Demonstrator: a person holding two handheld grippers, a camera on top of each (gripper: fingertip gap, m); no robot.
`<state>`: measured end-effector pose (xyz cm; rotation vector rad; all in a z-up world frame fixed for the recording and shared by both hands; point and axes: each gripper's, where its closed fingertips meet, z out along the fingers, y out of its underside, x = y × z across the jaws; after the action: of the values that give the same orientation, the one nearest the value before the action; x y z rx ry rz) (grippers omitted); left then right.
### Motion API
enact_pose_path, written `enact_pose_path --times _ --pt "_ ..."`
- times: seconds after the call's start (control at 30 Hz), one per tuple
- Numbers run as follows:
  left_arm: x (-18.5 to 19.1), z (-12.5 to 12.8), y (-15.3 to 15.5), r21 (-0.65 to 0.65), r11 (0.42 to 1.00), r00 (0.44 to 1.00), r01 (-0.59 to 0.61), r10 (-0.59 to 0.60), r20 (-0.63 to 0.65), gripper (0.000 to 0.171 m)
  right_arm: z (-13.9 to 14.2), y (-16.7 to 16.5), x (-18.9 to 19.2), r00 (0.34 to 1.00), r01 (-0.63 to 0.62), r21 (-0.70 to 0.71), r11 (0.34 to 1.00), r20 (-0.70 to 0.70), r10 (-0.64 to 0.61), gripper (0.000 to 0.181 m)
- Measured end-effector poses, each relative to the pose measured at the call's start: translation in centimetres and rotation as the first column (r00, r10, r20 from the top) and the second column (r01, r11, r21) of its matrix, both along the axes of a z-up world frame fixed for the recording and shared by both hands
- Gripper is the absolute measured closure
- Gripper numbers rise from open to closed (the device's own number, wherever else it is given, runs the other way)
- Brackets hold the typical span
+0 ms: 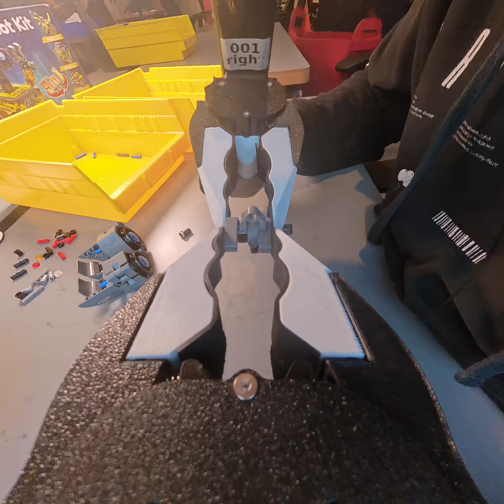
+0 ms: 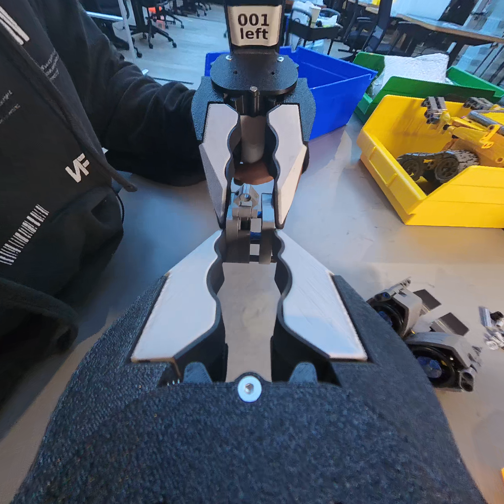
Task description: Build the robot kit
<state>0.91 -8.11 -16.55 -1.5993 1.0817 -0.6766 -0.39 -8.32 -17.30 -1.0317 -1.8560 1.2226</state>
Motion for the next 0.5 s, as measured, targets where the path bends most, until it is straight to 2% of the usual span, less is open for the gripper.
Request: enact_pose_path --times 0.13,0.3,0.47,0.5 --pt "-0.13 -0.21 0.08 -0.012 1.0 1.0 -0.009 0.009 -0.001 0.139 -0.08 0.18 -0.04 1.0 0.016 -0.012 1.0 0.005 -0.016 0.149" --pt "-0.28 0.47 -0.07 -0.034 0.999 0.999 -0.009 0.01 0.042 0.138 0.78 0.07 -0.05 1.0 0.015 -0.099 0.995 -0.013 -0.017 0.15" --pt "-0.36 -0.01 0.13 -0.075 0.997 0.999 -0.021 0.023 0.028 0.131 0.2 0.3 -0.33 0.999 0.039 -0.046 0.998 0.009 -0.038 0.151" --pt "-0.46 -0.37 0.26 -0.08 0.996 1.0 -0.029 0.03 0.007 0.135 -0.03 0.37 -0.34 0.999 0.041 -0.026 0.999 0.019 -0.041 0.151"
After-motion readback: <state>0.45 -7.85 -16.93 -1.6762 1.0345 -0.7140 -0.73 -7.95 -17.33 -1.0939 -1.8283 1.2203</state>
